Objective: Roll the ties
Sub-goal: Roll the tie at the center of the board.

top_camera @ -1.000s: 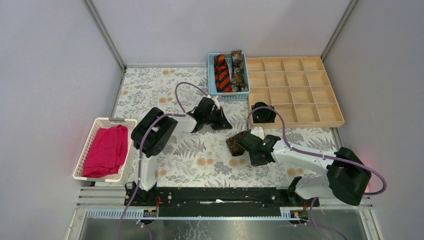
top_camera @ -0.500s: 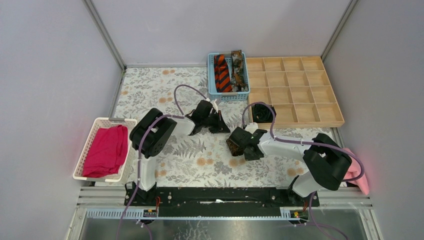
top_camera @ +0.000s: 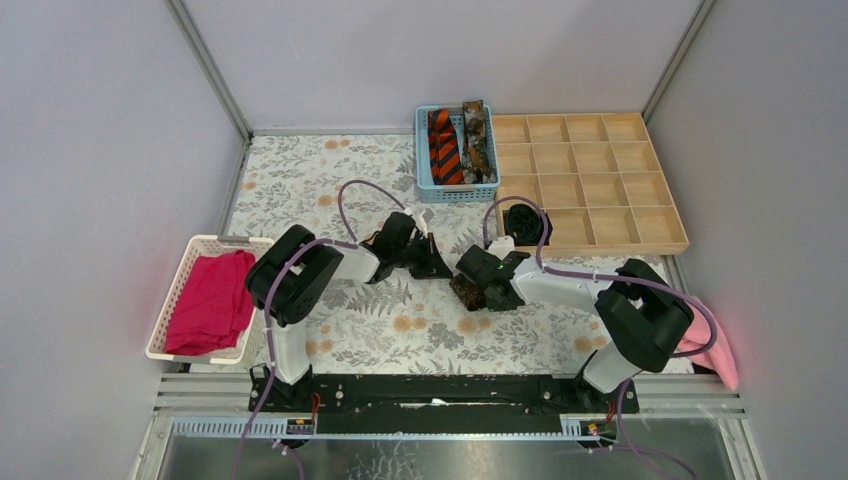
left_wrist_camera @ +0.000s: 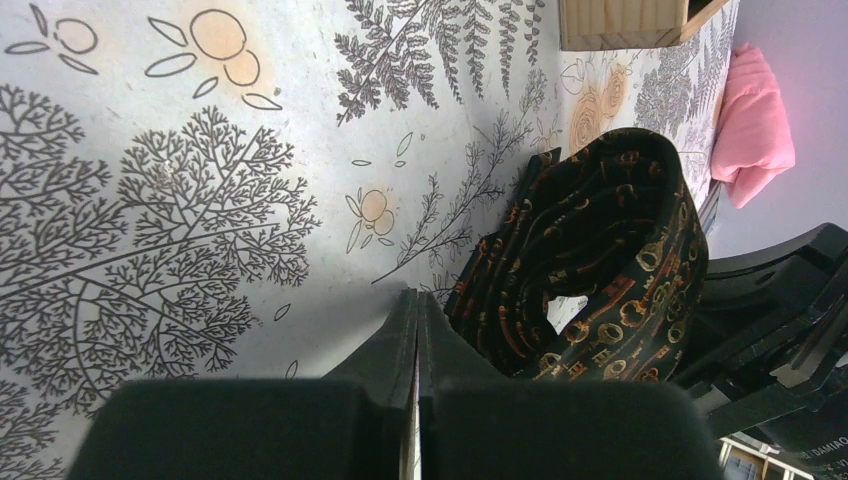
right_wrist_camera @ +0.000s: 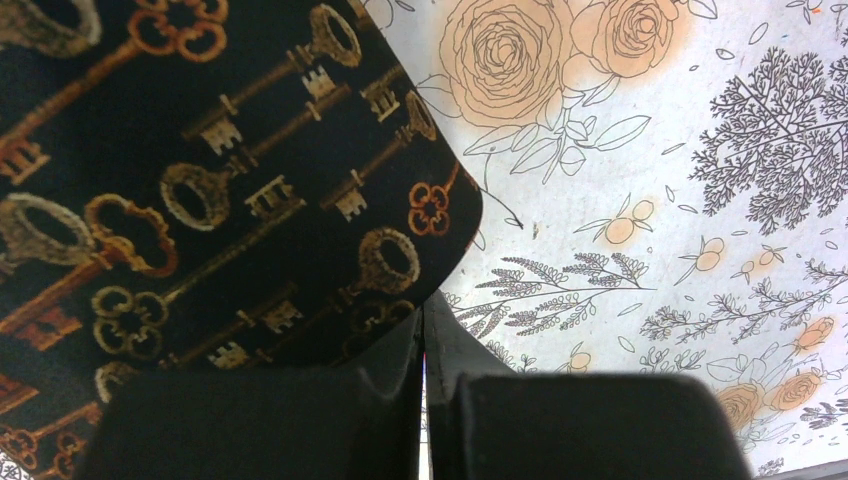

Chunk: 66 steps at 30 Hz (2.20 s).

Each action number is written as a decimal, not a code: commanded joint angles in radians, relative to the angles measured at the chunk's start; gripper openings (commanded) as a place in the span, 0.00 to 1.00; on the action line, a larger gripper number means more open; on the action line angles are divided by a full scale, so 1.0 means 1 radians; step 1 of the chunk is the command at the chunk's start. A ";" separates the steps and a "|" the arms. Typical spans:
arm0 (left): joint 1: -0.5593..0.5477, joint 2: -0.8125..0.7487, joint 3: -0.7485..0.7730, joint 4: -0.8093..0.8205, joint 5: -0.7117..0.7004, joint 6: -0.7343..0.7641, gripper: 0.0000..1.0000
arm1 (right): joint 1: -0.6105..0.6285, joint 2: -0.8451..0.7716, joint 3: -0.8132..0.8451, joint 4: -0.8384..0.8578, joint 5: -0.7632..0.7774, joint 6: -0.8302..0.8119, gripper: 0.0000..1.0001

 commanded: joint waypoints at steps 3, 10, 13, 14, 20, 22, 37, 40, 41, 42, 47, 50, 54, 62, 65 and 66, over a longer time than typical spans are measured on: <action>-0.012 -0.009 -0.029 0.007 0.003 -0.003 0.00 | -0.010 -0.025 -0.019 -0.032 0.000 0.029 0.03; 0.012 -0.073 0.036 -0.191 -0.217 0.028 0.00 | -0.005 -0.298 0.028 -0.206 0.015 0.001 0.26; 0.048 -0.147 0.036 -0.254 -0.288 0.015 0.00 | -0.003 -0.379 0.086 -0.268 0.017 -0.039 0.46; 0.054 -0.177 0.032 -0.264 -0.292 0.016 0.00 | -0.002 -0.397 0.105 -0.273 0.012 -0.059 0.53; 0.026 -0.360 -0.067 -0.285 -0.254 -0.027 0.00 | -0.005 -0.385 0.245 -0.242 -0.073 -0.226 0.84; 0.000 -0.412 -0.122 -0.232 -0.214 -0.074 0.00 | -0.005 -0.316 0.307 -0.239 -0.091 -0.289 0.88; -0.142 -0.376 -0.273 0.107 -0.154 -0.273 0.00 | -0.127 0.040 0.502 -0.213 -0.323 -0.503 1.00; -0.159 -0.318 -0.275 0.151 -0.142 -0.285 0.00 | -0.150 0.091 0.518 -0.208 -0.342 -0.529 1.00; -0.161 -0.308 -0.279 0.169 -0.139 -0.293 0.00 | -0.157 0.101 0.520 -0.205 -0.354 -0.534 1.00; -0.164 -0.293 -0.282 0.186 -0.132 -0.302 0.00 | -0.162 0.114 0.532 -0.210 -0.360 -0.537 1.00; -0.203 -0.287 -0.299 0.186 -0.157 -0.308 0.00 | -0.178 0.144 0.527 -0.183 -0.427 -0.539 1.00; -0.225 -0.305 -0.306 0.169 -0.179 -0.299 0.00 | -0.183 0.131 0.490 -0.146 -0.445 -0.532 1.00; -0.235 -0.305 -0.302 0.172 -0.187 -0.299 0.00 | -0.193 0.121 0.436 -0.106 -0.446 -0.514 1.00; -0.248 -0.291 -0.282 0.157 -0.199 -0.284 0.00 | -0.200 0.116 0.362 -0.060 -0.481 -0.505 1.00; -0.250 -0.277 -0.279 0.149 -0.202 -0.278 0.00 | -0.200 0.096 0.337 -0.041 -0.504 -0.500 1.00; -0.250 -0.272 -0.279 0.151 -0.203 -0.277 0.00 | -0.200 0.094 0.329 -0.040 -0.505 -0.500 1.00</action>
